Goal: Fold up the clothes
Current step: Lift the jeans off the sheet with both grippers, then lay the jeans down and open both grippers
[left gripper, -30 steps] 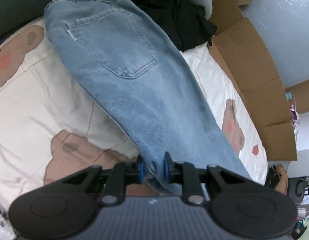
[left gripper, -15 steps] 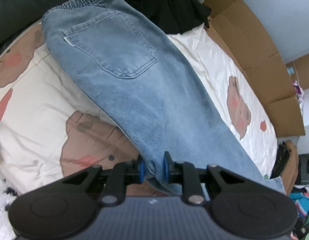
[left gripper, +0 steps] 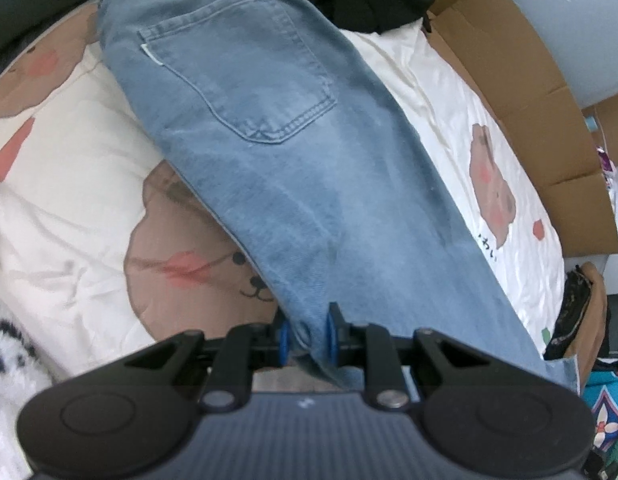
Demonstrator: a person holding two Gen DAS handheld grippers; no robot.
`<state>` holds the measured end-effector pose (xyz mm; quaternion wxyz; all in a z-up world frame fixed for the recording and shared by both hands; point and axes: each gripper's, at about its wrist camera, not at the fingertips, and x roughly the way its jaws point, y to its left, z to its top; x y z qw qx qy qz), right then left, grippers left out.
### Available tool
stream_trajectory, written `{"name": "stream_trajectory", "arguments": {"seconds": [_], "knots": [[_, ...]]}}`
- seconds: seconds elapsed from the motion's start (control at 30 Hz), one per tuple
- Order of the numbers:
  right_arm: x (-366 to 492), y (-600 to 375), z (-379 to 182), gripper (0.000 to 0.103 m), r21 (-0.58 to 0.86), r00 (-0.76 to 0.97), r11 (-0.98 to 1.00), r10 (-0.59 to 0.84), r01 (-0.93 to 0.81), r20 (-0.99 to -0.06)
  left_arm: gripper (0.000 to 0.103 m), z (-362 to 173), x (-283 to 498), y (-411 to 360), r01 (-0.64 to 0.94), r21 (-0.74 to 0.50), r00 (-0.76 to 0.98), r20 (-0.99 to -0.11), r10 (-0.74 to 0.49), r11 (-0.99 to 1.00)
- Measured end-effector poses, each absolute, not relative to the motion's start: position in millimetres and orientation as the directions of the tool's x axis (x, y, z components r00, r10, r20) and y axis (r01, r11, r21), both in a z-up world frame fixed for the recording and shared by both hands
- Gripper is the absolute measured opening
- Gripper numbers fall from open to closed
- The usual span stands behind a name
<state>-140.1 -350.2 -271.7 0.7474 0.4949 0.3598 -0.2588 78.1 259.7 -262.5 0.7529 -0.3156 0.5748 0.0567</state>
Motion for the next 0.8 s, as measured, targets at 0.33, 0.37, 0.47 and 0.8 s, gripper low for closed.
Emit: {"name": "stream_trajectory", "arguments": {"seconds": [0.33, 0.37, 0.47, 0.8], "knots": [[-185, -350, -283, 0.005, 0.556, 0.598, 0.335, -0.028, 0.761, -0.801, 0.019, -261, 68, 247, -0.432, -0.369, 0.292, -0.92, -0.26, 0.823], [-190, -350, -287, 0.005, 0.552, 0.591, 0.325, -0.026, 0.768, -0.806, 0.019, -262, 66, 245, -0.431, -0.366, 0.287, -0.922, -0.26, 0.825], [-202, -349, -296, 0.005, 0.544, 0.578, 0.301, -0.03, 0.783, -0.815, 0.019, -267, 62, 241, -0.429, -0.353, 0.271, -0.928, -0.254, 0.832], [-206, -351, -329, 0.006, 0.512, 0.54, 0.263, -0.043, 0.818, -0.841, 0.02, -304, 62, 240, -0.466, -0.314, 0.214, -0.947, -0.238, 0.827]]}}
